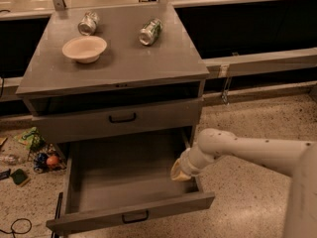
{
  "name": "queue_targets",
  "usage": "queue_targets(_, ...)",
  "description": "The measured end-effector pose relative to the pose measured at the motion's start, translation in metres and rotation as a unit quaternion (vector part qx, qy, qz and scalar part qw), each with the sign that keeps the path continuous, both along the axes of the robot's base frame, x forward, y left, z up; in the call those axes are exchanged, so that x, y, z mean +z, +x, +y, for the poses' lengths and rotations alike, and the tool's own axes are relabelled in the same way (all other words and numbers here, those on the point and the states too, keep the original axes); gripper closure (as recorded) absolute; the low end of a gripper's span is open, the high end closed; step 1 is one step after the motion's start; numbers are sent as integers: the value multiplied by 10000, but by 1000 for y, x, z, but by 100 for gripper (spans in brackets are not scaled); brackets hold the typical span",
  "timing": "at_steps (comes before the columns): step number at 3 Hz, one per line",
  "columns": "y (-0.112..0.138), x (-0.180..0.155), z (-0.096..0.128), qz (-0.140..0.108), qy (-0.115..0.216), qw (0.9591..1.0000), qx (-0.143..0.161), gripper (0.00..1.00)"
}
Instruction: Open middle drawer
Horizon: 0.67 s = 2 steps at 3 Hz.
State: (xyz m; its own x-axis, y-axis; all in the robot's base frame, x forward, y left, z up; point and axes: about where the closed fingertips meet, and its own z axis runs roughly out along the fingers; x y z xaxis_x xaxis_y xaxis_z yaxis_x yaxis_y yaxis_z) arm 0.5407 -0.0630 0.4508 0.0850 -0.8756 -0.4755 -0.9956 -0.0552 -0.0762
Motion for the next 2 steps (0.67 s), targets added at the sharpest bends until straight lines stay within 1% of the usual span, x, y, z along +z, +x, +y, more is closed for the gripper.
queue_targets(1, 0, 50, -27, -525, 373, 9970, -430, 100)
queue_targets(2, -4, 59, -46, -606, 455, 9950, -644, 87)
